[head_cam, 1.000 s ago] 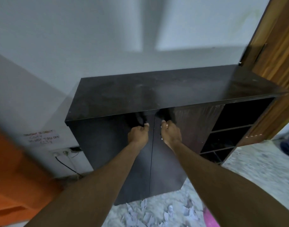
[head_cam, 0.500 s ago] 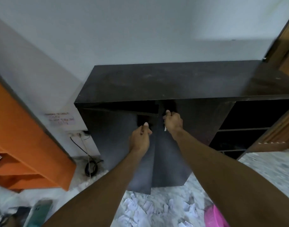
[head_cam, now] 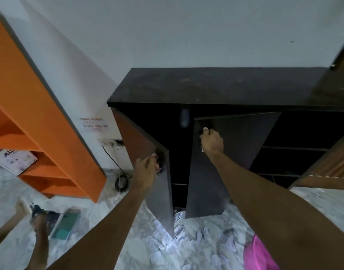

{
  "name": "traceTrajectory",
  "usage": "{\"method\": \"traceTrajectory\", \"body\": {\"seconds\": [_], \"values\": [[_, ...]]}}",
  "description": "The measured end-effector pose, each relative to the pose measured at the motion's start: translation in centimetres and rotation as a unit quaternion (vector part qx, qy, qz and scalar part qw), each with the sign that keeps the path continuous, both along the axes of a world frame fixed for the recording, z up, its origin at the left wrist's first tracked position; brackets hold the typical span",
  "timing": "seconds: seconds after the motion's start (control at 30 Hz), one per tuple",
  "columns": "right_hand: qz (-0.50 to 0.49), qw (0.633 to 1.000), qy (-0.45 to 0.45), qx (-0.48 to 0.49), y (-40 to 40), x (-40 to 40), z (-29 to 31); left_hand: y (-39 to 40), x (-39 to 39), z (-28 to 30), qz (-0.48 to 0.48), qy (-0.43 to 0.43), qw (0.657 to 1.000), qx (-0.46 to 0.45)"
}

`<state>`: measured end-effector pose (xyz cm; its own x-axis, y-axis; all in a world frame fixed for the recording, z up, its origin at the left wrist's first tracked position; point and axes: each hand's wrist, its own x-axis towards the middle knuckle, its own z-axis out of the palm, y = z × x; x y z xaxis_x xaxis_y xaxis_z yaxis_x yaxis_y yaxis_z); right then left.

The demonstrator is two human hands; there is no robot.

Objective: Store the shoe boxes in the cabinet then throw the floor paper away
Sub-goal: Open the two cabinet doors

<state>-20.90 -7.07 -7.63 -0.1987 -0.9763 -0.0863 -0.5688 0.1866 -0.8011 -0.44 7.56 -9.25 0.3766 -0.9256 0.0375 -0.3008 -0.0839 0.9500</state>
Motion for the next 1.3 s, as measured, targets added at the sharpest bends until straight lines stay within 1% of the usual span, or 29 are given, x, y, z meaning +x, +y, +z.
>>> {"method": "traceTrajectory", "body": {"seconds": [0.07, 0.17, 0.27, 0.3, 0.37, 0.43, 0.5, 0.53, 0.6, 0.67, 0.73, 0.83, 0.93, 0.97, 1.03, 1.13, 1.27, 1.3], "values": [[0.000, 1.000, 0.000, -0.002, 1.8, -0.4, 0.2, 0.5, 1.4, -0.4, -0.020, 0.024, 0.999, 0.013], [-0.012, 1.000, -0.021, -0.014, 4.4, -1.0, -0.1, 1.4, 2.4, 0.1, -0.049, 0.080, 0.994, 0.064], [-0.042, 0.997, -0.052, -0.042, 7.4, -2.5, -0.9, 1.9, 3.4, 0.3, -0.057, 0.109, 0.989, 0.077], [-0.049, 0.995, -0.067, -0.056, 8.8, -3.3, -1.2, 1.9, 4.1, -0.2, -0.058, 0.123, 0.987, 0.086], [-0.056, 0.991, -0.089, -0.081, 11.8, -5.1, -1.1, 1.0, 6.4, -3.2, -0.056, 0.139, 0.985, 0.086], [-0.061, 0.988, -0.105, -0.100, 14.6, -7.5, -1.1, 1.9, 6.7, -2.8, -0.047, 0.129, 0.987, 0.081], [-0.080, 0.985, -0.105, -0.112, 17.0, -9.6, -1.1, 3.8, 6.1, -0.5, -0.035, 0.091, 0.993, 0.070], [-0.100, 0.983, -0.103, -0.114, 18.0, -10.4, -0.8, 4.5, 6.2, 0.3, -0.032, 0.067, 0.995, 0.066], [-0.153, 0.976, -0.091, -0.122, 19.5, -11.7, -0.4, 5.7, 7.1, 0.7, -0.019, 0.056, 0.996, 0.061], [-0.207, 0.966, -0.076, -0.133, 20.8, -12.7, -0.2, 6.7, 8.8, 0.2, -0.022, 0.081, 0.995, 0.063], [-0.256, 0.955, -0.079, -0.129, 21.8, -13.2, -0.1, 7.3, 10.5, -0.5, -0.002, 0.094, 0.994, 0.065], [-0.309, 0.940, -0.100, -0.104, 23.9, -12.5, -0.5, 7.9, 12.7, -1.2, 0.019, 0.073, 0.994, 0.078], [-0.346, 0.929, -0.085, -0.102, 26.1, -10.9, -1.7, 7.9, 14.4, -1.7, 0.023, 0.048, 0.995, 0.090], [-0.348, 0.928, -0.083, -0.103, 26.9, -9.8, -2.2, 8.3, 14.9, -1.2, 0.028, 0.035, 0.994, 0.096], [-0.325, 0.939, -0.071, -0.089, 28.3, -7.4, -3.0, 8.8, 15.9, -0.3, 0.035, 0.024, 0.993, 0.109], [-0.239, 0.968, -0.039, -0.063, 29.2, -3.3, -3.6, 9.6, 18.1, 0.7, 0.045, 0.017, 0.992, 0.114], [-0.158, 0.985, -0.019, -0.060, 28.7, -0.1, -3.6, 10.3, 19.6, 2.1, 0.080, 0.002, 0.992, 0.102], [-0.143, 0.988, -0.022, -0.058, 28.5, 0.6, -3.5, 10.5, 20.0, 2.2, 0.107, 0.008, 0.990, 0.090]]}}
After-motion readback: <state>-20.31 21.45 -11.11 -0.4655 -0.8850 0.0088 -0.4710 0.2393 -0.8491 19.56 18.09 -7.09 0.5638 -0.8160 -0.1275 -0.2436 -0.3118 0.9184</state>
